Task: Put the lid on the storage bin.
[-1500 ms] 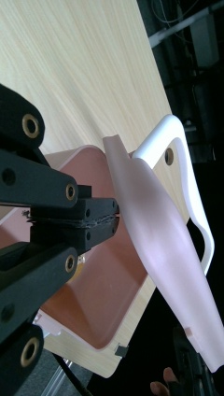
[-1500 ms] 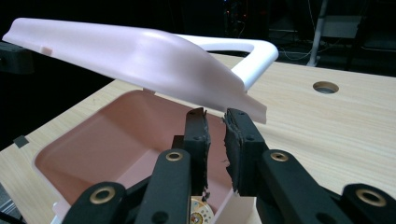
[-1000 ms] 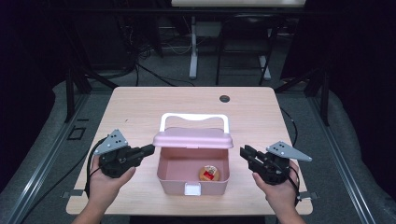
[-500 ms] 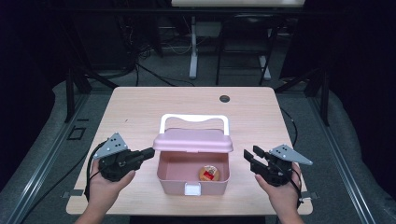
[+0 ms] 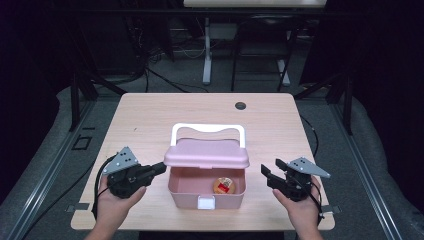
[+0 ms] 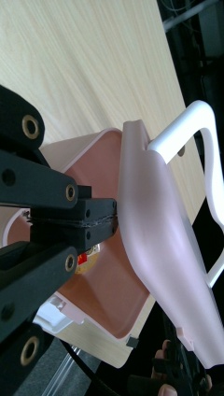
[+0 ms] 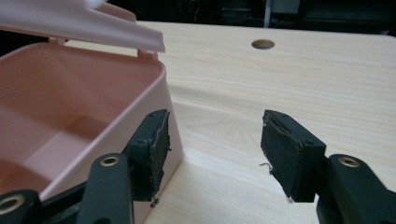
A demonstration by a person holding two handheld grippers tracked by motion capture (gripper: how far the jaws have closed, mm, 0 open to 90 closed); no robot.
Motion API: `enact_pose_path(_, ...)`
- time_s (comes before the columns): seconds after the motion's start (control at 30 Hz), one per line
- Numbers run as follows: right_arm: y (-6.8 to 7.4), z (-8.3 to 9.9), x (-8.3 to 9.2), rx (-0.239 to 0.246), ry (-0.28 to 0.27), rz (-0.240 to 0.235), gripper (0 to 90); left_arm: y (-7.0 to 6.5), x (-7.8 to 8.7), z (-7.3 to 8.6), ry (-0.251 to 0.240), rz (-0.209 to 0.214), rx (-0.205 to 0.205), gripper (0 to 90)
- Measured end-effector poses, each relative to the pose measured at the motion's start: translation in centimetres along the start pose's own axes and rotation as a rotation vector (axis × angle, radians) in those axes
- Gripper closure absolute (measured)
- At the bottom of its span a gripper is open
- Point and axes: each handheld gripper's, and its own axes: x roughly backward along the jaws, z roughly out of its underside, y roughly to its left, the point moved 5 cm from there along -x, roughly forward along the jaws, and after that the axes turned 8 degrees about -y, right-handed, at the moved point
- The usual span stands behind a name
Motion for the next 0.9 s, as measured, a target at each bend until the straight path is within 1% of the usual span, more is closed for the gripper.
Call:
enact_pose_path(0.03, -0.1, 0.3, -0.1, 0.002, 0.006, 0.013, 40.9, 0.0, 0.0, 0.1, 0.001, 0.0, -0.003, 89.5)
enact_pose_path(0.07, -0.1, 0.3, -0.1, 0.002, 0.006, 0.013, 40.9, 0.0, 0.0, 0.2, -0.003, 0.001, 0.001, 89.5)
enact_pose_path(0.1, -0.2, 0.6, -0.2, 0.014, 0.008, 0.017, 40.6, -0.1, 0.0, 0.3, -0.001, 0.001, 0.002, 89.5)
enact_pose_path(0.13, -0.2, 0.6, -0.2, 0.014, 0.008, 0.017, 40.6, -0.1, 0.0, 0.4, 0.001, 0.001, 0.002, 89.5)
enact_pose_path(0.17, -0.3, 0.9, -0.2, 0.019, 0.023, 0.02, 39.7, -0.1, 0.0, 0.6, 0.003, 0.003, 0.008, 89.5)
enact_pose_path(0.3, -0.4, 1.3, -0.3, 0.013, 0.03, 0.022, 39.9, -0.2, -0.1, 0.9, 0.003, 0.004, 0.013, 89.5)
enact_pose_path(0.33, -0.4, 1.3, -0.3, 0.013, 0.03, 0.022, 39.9, -0.2, -0.1, 1.1, 0.011, 0.008, 0.012, 89.5)
enact_pose_path(0.47, -0.5, 1.6, -0.4, 0.028, 0.032, 0.031, 38.4, -0.3, -0.3, 1.5, 0.015, 0.01, 0.014, 89.5)
enact_pose_path(0.6, -0.5, 2.0, -0.6, 0.044, 0.036, 0.033, 36.1, -0.4, -0.3, 2.1, 0.029, 0.015, 0.019, 89.5)
enact_pose_path(0.8, -0.7, 2.4, -0.7, 0.044, 0.032, 0.033, 34.6, -0.5, -0.4, 2.6, 0.04, 0.021, 0.02, 89.5)
enact_pose_path(0.83, -0.6, 2.5, -0.6, 0.036, 0.033, 0.029, 34.1, -0.6, -0.4, 2.7, 0.043, 0.02, 0.023, 89.5)
enact_pose_path(0.9, -0.7, 2.6, -0.6, 0.035, 0.034, 0.028, 34.0, -0.6, -0.4, 2.9, 0.046, 0.022, 0.02, 89.5)
